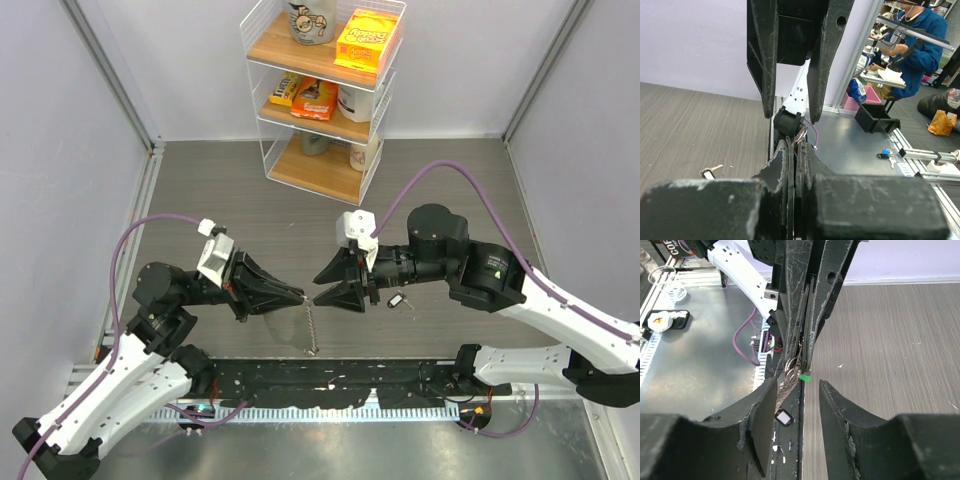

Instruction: Put the keys on the keyring

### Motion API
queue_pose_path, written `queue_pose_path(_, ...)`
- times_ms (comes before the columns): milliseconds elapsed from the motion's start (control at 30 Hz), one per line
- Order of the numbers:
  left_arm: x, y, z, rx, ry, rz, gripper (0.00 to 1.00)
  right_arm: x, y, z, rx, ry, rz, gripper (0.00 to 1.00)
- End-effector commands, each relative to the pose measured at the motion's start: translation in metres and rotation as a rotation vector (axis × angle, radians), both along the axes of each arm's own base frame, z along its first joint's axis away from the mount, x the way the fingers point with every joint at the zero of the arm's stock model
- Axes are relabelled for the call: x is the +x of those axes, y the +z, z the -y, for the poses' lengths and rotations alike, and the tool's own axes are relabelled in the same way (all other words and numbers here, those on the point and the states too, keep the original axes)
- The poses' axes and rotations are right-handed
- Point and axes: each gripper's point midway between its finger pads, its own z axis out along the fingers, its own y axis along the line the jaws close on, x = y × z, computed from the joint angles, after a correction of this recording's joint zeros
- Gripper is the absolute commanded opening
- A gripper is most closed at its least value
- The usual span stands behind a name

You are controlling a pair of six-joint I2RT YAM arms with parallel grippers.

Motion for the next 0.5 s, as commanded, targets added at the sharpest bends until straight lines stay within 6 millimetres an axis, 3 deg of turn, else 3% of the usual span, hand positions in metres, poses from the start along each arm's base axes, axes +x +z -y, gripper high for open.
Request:
queue_pose_path(0,-0.001,0.014,-0.001,-0.046,0.012,0.046,0.00,-0.008,0.028,-0.004,0.075,0.050,0.044,0.44)
queue_pose_path(367,-0.001,0.016,-0.002,-0.052,0.016,0.049,0.00,-0.008,0.022,-0.014,0.052,0.057,0.029,0.38)
queue_pose_path(467,-0.001,0.016,-0.002,-0.052,0.015,0.048,0.00,-0.009,0.023,-0.016,0.052,0.062,0.031,0.31)
